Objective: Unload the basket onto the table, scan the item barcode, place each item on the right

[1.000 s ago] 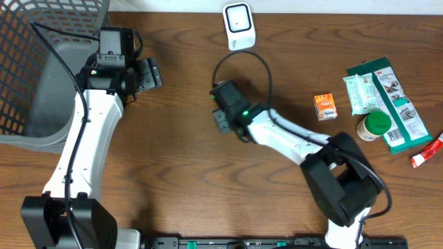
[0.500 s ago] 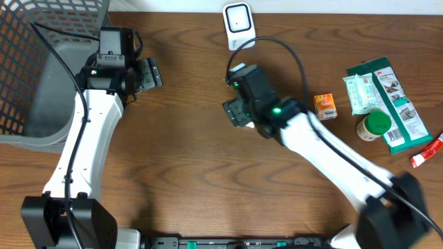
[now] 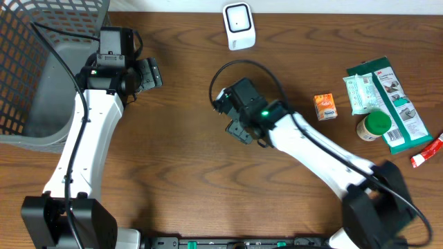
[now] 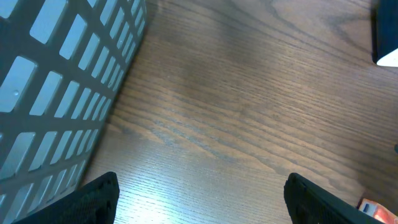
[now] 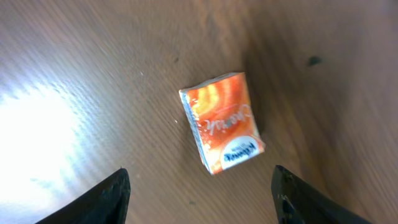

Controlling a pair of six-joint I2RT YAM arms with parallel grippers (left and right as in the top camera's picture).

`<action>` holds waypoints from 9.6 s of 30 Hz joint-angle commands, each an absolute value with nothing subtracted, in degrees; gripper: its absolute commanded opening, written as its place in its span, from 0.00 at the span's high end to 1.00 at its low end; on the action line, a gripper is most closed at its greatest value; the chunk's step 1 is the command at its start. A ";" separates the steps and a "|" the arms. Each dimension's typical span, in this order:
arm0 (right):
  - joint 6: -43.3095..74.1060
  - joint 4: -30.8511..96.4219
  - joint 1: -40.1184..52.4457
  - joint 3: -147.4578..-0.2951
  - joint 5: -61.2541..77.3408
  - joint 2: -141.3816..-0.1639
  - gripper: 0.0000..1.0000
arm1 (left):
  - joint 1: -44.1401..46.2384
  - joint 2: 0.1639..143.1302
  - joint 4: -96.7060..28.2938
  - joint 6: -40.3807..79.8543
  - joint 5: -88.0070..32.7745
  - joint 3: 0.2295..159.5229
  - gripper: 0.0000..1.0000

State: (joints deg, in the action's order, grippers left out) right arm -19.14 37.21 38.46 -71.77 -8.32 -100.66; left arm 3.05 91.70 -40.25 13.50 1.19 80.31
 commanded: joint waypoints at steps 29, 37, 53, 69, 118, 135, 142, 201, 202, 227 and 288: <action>-24.62 30.13 39.31 -71.11 -14.17 -113.01 0.53 | 2.90 90.61 -40.27 13.96 0.69 81.78 0.14; -25.39 30.22 39.31 -71.11 -14.33 -115.59 0.67 | 2.90 90.59 -40.27 13.96 0.69 81.78 0.14; -25.34 33.04 39.42 -71.11 -12.38 -115.59 0.67 | 2.90 90.59 -40.27 13.96 0.69 81.78 0.14; -25.32 30.44 39.18 -69.08 -11.27 -116.33 0.56 | 2.90 90.59 -40.27 13.98 0.69 81.78 0.14; 27.99 34.09 20.27 -113.99 37.65 -109.78 0.99 | 2.90 90.59 -40.27 13.96 0.69 81.78 0.14; 65.60 -4.32 12.19 -114.06 47.09 -126.41 0.99 | 2.92 90.59 -40.27 13.96 0.69 81.78 0.14; 74.22 -12.32 10.76 -114.06 40.18 -136.07 0.99 | 2.90 90.61 -40.27 13.96 0.69 81.78 0.14; 17.15 40.21 9.47 -114.06 29.80 -109.45 0.99 | 2.92 90.61 -40.27 13.96 0.71 81.78 0.14; 12.75 45.41 9.32 -114.04 26.55 -108.31 0.99 | 2.92 90.59 -40.27 13.96 0.69 81.78 0.14; -4.01 48.45 5.43 -82.56 -27.40 -109.65 0.99 | 2.92 90.59 -40.27 13.96 0.69 81.78 0.14; -6.48 42.46 6.48 -79.85 -5.69 -106.32 0.01 | 2.92 90.59 -40.27 13.98 0.69 81.78 0.14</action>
